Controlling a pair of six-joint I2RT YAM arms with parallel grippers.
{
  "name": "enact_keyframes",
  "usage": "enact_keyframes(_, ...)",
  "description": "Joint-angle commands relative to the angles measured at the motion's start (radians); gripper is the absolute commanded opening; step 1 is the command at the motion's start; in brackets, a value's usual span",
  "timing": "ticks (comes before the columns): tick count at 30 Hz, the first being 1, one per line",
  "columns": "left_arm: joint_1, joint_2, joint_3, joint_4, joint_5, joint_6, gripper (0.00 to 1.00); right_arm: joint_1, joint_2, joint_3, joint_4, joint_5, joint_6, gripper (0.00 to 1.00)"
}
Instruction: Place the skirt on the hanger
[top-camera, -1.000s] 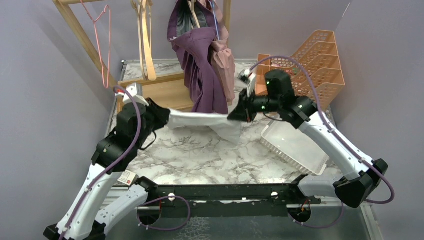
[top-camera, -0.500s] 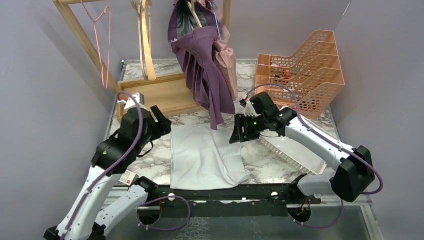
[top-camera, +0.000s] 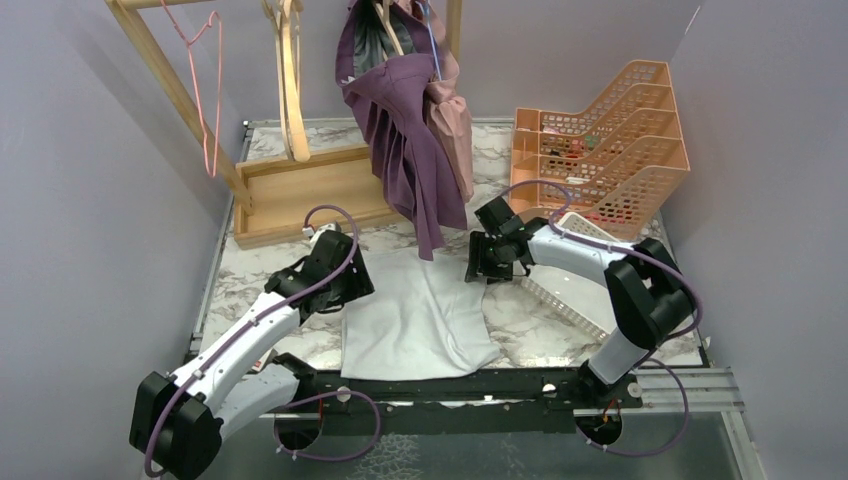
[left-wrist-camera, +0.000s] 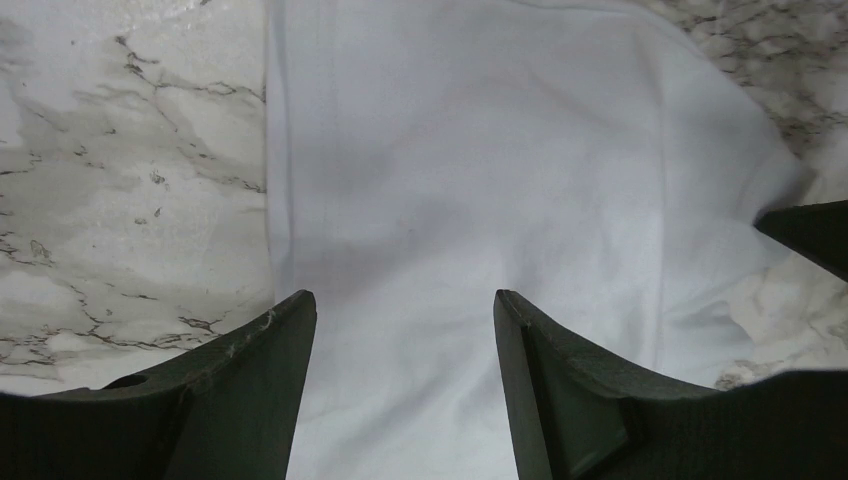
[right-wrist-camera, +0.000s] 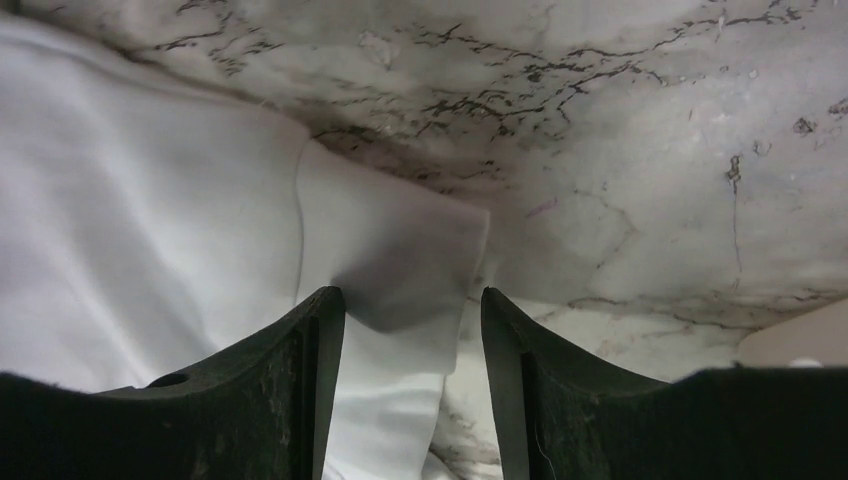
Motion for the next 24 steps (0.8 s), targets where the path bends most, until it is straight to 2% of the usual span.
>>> enact_keyframes(1,0.012,0.040,-0.032,0.098,-0.033,-0.025,0.68,0.002,0.054,0.015,0.048,0.065,0.023,0.55)
enact_keyframes(3,0.023,0.070,-0.043,0.104,-0.041,-0.027,0.64,0.002,0.061,0.006,0.082,0.060,0.018,0.45)
enact_keyframes(7,0.053,0.131,-0.056,0.102,-0.063,-0.030,0.47,0.002,0.048,0.013,0.143,0.114,-0.014,0.06)
enact_keyframes(8,0.062,0.139,-0.057,0.102,-0.065,-0.030,0.43,0.002,0.045,0.026,0.139,0.145,-0.025,0.02)
enact_keyframes(12,0.090,0.156,-0.058,0.099,-0.087,-0.026,0.23,0.002,0.010,0.049,0.172,0.211,-0.099,0.01)
enact_keyframes(15,0.105,0.159,-0.057,0.088,-0.112,-0.023,0.21,0.002,-0.004,0.066,0.182,0.271,-0.144,0.01)
enact_keyframes(20,0.132,0.148,-0.047,0.087,-0.132,0.006,0.09,0.002,-0.028,0.063,0.213,0.384,-0.184,0.01)
enact_keyframes(21,0.137,0.142,-0.041,0.088,-0.131,0.014,0.08,0.002,-0.040,0.056,0.223,0.384,-0.194,0.05)
enact_keyframes(22,0.138,0.136,-0.031,0.091,-0.126,0.025,0.08,0.002,-0.053,0.051,0.224,0.381,-0.197,0.13)
enact_keyframes(24,0.142,0.119,-0.013,0.106,-0.096,0.053,0.12,0.002,-0.083,0.041,0.211,0.365,-0.194,0.35)
